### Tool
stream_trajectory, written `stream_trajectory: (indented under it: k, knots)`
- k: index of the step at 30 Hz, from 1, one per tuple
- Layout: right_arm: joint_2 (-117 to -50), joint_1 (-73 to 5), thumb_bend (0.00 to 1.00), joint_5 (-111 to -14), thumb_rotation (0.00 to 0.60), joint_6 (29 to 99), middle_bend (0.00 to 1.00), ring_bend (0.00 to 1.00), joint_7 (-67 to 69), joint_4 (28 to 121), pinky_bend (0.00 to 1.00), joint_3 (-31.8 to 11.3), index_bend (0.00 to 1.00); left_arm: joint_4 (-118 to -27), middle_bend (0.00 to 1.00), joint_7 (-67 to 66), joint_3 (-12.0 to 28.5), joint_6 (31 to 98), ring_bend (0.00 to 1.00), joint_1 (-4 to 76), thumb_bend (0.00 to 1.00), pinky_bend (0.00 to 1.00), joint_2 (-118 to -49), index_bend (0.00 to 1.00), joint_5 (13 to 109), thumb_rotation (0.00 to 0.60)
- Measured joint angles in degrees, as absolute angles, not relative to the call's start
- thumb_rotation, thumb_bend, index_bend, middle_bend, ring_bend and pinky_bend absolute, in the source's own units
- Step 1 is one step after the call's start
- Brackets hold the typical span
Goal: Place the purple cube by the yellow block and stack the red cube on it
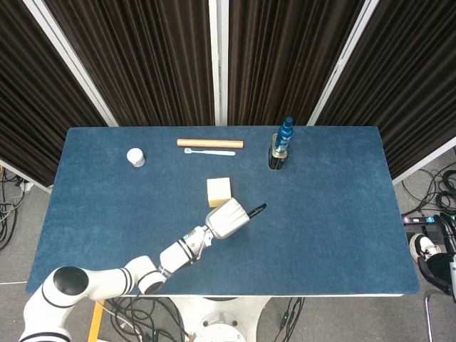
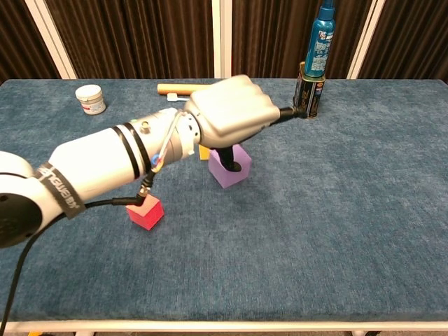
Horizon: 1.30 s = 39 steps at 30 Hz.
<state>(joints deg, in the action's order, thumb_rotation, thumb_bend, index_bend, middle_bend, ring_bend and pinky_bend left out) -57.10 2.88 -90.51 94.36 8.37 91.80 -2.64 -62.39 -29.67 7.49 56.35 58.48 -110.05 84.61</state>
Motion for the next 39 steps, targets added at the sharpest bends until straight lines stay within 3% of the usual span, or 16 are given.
stream_trajectory:
  k: [7, 39]
  knots:
    - [-57.0, 3.1, 0.24, -90.8, 0.6, 94.8, 0.07, 0.0, 8.0, 92.2, 0.06, -2.6, 0.0, -64.3, 0.88, -29.7, 7.5, 55.7, 0.93, 57.7, 0.0, 0.98, -109.2, 0.14, 83.9, 0.6]
    - [-56.6, 3.7, 0.24, -90.9, 0.6, 95.5, 0.07, 0.0, 6.5, 93.5, 0.06, -2.6, 0.0, -53.8, 0.88, -29.8, 7.1, 55.5, 0.93, 57.1, 0.0, 0.98, -113.2, 0.14, 84.4, 0.6]
